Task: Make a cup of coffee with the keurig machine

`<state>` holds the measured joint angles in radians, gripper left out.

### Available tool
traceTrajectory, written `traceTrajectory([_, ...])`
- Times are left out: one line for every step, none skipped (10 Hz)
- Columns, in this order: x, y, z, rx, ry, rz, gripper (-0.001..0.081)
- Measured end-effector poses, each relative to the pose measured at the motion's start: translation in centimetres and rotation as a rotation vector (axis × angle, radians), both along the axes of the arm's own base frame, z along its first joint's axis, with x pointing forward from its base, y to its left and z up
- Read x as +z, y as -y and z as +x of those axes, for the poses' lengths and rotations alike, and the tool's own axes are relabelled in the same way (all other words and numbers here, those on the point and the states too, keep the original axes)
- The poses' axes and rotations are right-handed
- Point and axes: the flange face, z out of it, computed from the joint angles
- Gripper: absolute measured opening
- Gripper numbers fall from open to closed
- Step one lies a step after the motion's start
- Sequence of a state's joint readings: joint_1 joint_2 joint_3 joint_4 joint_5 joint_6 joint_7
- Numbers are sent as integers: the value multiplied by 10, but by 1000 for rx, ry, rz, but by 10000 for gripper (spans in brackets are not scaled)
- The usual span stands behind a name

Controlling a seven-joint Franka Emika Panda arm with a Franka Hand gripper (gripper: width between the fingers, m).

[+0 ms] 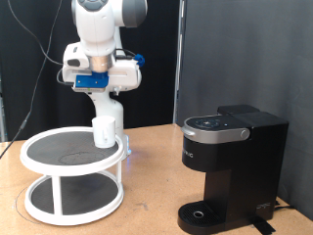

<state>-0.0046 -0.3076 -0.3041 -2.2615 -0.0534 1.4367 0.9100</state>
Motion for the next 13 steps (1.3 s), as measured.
traceTrajectory([-6, -1, 1, 3, -1, -2, 684])
traceTrajectory([-14, -2, 3, 7, -7, -6, 684])
traceTrajectory([-22, -2, 3, 12, -17, -13, 720])
traceTrajectory([-28, -2, 3, 19, -24, -23, 720])
traceTrajectory([-35, -1, 2, 28, -34, -35, 733])
traceTrajectory([-43, -1, 1, 40, -41, -47, 734])
traceTrajectory([-51, 0, -1, 49, -40, -59, 734])
traceTrajectory([-58, 1, -2, 55, -37, -67, 734])
traceTrajectory([-65, 1, -3, 55, -28, -75, 734])
traceTrajectory([-71, 1, -3, 54, -19, -82, 734])
traceTrajectory([-77, 1, -2, 40, -12, -95, 734])
traceTrajectory([-85, 0, -1, 29, -13, -105, 734])
traceTrajectory([-91, 1, 1, 23, -13, -111, 734])
